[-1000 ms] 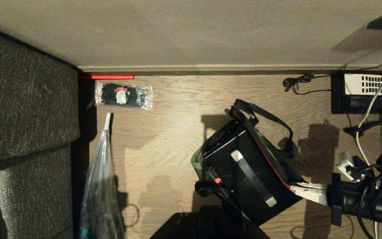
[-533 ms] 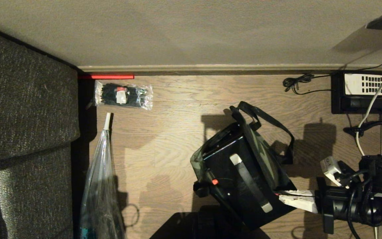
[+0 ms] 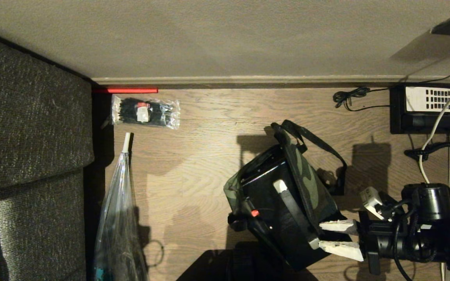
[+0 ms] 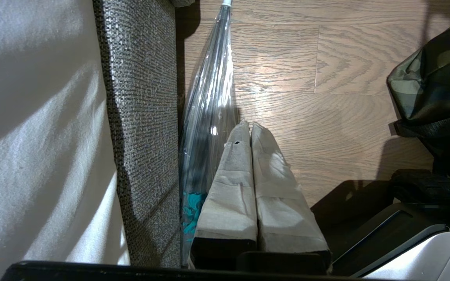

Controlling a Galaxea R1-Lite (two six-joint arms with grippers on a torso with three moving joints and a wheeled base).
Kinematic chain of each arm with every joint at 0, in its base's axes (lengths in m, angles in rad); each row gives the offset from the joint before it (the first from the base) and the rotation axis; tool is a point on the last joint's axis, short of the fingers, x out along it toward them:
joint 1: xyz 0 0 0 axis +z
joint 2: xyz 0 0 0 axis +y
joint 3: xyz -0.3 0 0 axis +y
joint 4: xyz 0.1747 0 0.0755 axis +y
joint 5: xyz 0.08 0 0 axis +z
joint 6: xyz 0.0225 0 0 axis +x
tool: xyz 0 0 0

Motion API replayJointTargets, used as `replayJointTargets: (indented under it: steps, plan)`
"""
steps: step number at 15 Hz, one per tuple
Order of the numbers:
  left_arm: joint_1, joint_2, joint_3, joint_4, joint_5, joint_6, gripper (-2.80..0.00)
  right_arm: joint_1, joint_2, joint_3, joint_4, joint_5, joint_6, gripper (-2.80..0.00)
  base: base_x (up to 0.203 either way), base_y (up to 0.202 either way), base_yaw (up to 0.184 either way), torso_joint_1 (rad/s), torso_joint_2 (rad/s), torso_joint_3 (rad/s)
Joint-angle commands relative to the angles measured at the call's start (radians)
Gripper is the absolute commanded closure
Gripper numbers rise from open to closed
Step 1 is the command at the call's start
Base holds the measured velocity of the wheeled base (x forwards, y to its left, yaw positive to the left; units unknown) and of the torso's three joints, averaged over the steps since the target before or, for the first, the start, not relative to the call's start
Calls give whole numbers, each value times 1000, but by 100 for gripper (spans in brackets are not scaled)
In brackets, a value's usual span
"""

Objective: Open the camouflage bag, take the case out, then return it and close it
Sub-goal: Close the top of the storage box

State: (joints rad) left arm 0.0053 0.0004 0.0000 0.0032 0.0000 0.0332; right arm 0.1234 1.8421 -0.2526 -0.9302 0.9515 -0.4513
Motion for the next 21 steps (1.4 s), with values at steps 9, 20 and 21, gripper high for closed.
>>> replayJointTargets:
  steps: [9,20,21]
  plan:
    - [1,-2,2,0,0,1,0,39,112,-84,6,-8,12,-280,0,0,0,0,0,0]
    - [1,-2,2,0,0,1,0,42,172,-233,-76,-74,246,-280,0,0,0,0,0,0]
    - [0,-2,2,0,0,1,0,42,166,-226,-78,-74,252,-280,0,0,0,0,0,0]
